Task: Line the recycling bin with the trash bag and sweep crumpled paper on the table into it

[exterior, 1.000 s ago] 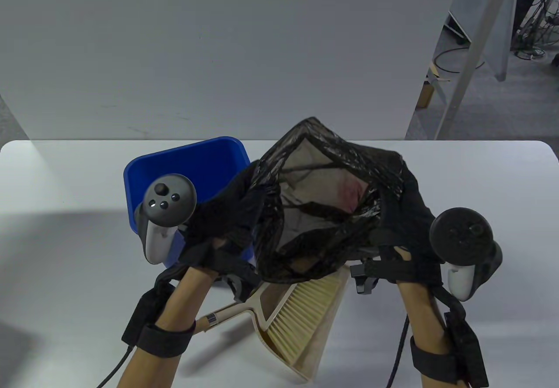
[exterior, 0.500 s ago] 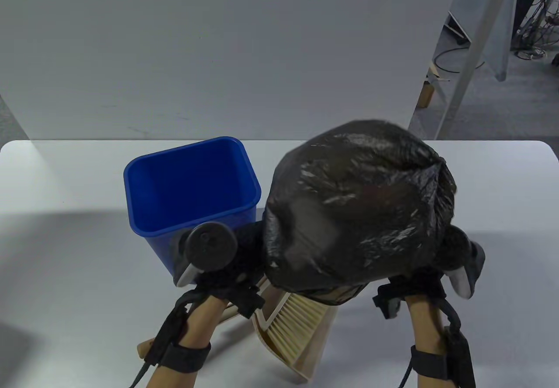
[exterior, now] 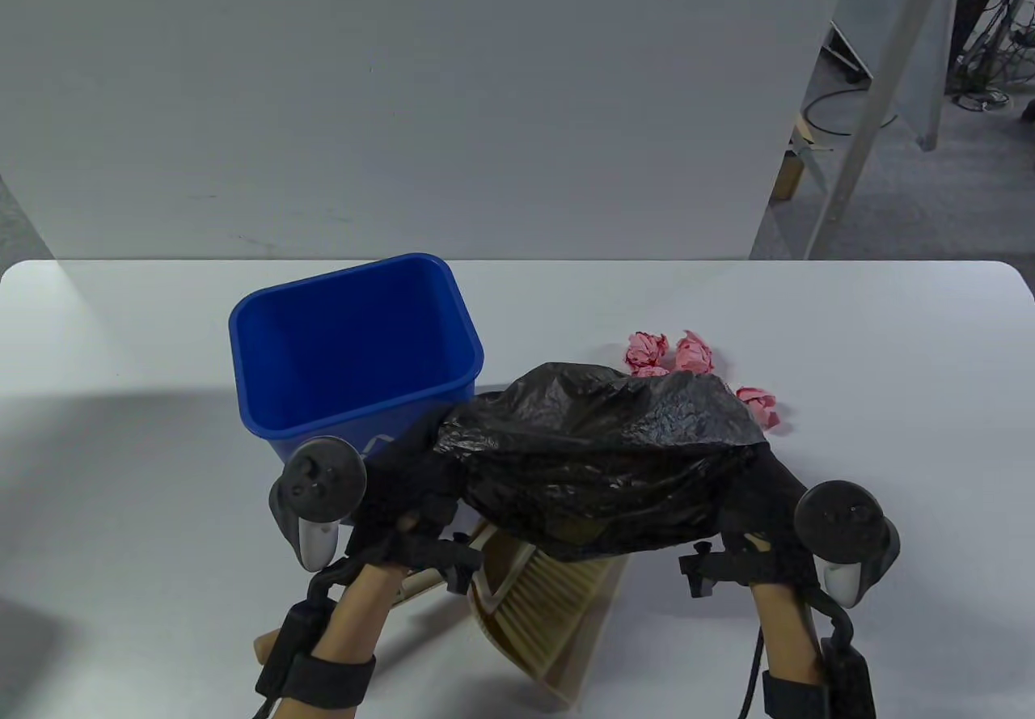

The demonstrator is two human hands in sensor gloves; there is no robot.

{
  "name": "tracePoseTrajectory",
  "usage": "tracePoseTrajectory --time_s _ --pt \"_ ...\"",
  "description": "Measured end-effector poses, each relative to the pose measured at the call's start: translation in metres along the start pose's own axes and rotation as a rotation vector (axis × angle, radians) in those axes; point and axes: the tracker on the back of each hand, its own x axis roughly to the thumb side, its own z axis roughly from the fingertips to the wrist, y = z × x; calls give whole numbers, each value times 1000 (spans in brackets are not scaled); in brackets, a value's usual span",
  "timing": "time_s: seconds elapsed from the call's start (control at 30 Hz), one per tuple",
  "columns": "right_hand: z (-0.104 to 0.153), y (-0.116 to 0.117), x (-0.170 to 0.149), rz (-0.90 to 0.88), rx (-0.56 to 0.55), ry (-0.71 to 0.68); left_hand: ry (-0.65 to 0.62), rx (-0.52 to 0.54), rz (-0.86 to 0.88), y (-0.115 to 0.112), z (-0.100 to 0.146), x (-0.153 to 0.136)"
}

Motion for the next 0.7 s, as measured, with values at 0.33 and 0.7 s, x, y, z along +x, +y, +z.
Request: tracePoseTrajectory --time_s 0.33,0.7 --pt "9 38 17 -143 337 -88 -9 -433 91 -40 -5 -7" --pt "24 77 31 -495 575 -82 133 -691 506 -81 1 -26"
